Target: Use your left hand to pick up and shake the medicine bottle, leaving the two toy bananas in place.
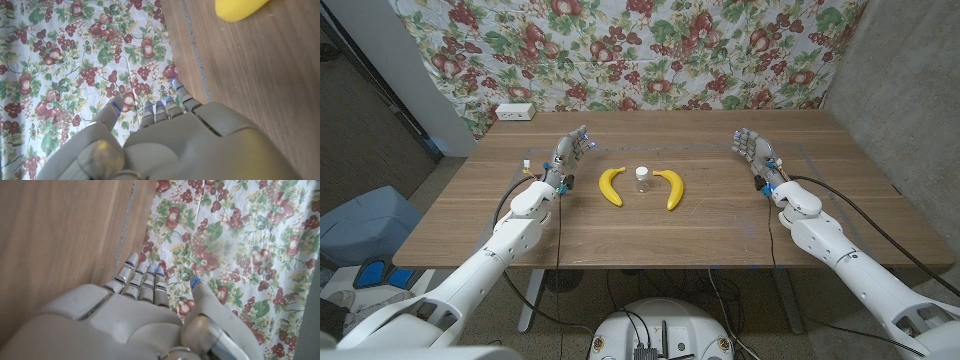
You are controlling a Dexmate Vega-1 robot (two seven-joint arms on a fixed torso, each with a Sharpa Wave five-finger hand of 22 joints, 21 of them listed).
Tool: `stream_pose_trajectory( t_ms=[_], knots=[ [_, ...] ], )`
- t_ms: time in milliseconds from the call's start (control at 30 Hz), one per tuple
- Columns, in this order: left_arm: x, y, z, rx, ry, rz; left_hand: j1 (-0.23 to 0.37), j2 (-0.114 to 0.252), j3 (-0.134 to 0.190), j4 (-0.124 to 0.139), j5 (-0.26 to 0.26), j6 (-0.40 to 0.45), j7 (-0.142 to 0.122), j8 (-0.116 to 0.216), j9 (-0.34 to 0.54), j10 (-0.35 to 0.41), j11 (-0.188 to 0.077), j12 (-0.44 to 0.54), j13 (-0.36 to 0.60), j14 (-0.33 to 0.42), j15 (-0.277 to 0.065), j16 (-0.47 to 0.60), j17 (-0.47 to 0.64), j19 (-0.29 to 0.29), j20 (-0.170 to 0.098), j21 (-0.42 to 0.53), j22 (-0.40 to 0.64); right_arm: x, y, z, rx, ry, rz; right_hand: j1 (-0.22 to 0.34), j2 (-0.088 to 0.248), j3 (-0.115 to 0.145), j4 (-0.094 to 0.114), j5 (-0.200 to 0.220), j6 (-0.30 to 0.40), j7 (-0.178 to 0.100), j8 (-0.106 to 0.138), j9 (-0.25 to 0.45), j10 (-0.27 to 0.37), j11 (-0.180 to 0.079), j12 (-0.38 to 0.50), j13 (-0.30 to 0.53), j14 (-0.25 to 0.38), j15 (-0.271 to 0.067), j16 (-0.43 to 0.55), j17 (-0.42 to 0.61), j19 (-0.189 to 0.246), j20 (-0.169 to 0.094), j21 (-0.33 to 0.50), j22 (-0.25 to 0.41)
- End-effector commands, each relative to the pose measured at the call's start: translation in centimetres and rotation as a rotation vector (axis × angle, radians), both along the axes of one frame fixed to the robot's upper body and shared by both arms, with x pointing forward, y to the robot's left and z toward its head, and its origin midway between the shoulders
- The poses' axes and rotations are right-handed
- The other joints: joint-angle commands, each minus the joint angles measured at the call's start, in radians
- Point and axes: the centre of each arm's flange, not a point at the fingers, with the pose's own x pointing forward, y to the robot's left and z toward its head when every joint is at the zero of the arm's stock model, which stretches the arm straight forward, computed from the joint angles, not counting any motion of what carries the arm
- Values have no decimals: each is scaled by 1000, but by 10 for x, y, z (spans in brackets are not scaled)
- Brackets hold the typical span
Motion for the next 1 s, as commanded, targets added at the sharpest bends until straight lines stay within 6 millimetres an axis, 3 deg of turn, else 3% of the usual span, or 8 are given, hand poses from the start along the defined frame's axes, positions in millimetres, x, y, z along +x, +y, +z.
stream_pose_trajectory(
  t_ms=[33, 167, 300, 367, 1000],
  knots=[
    [-2, 9, -1, -43, -25, -30, 8, 65, 10, 5, 6, 9, -1, 6, 5, 5, -3, 7, 5, 6, -11, 6, 3, 5, -8, 3, 4, -26, 5, -12, 35, 44, 34, -7, 2, 3, 7, 3, 10, 4, 7, 5, 10, 4, 6, 0, 14, -9, 8, 4, 14, -19, 3, 1],
    [-4, 12, 1, -48, -42, -9, 8, 52, 10, 3, 5, 18, -7, 8, 4, 18, -6, 12, 5, 23, -8, 12, 1, 21, 23, 3, 5, -26, 7, -12, 49, 33, 30, -11, -8, -1, 5, 2, 15, 9, 10, 4, 18, 12, 9, -3, 23, 8, 11, 4, 20, -7, -3, 1],
    [-5, 12, 4, -41, -66, 8, 9, 15, -3, -29, -2, 53, -28, 16, 6, 39, -2, 16, 6, 58, 8, 14, -7, 48, 50, 2, 7, -26, 10, -13, 43, 34, 24, -11, -12, -3, 2, 2, 19, 9, 11, 4, 23, 13, 11, -4, 31, 10, 14, 3, 24, 1, -6, 2],
    [-6, 12, 6, -25, -81, 17, 10, 5, -7, -42, -4, 57, -35, 16, 6, 45, -3, 17, 6, 65, 6, 13, -9, 52, 51, 0, 7, -26, 11, -14, 40, 38, 28, -11, -13, -4, 1, 2, 22, 9, 12, 4, 24, 14, 11, -4, 37, 11, 17, 3, 27, 4, -7, 2],
    [-14, 6, 31, 123, -167, 72, 19, 1, -12, -79, -6, 75, -51, 16, 7, 72, -6, 22, 7, 89, 3, 10, -11, 62, 63, -8, 8, -26, 20, -29, 60, 65, 42, -5, -17, -5, -14, 5, 29, 11, 14, 4, 40, 22, 17, -8, 51, 15, 22, 1, 46, 11, -18, 3]
  ],
)
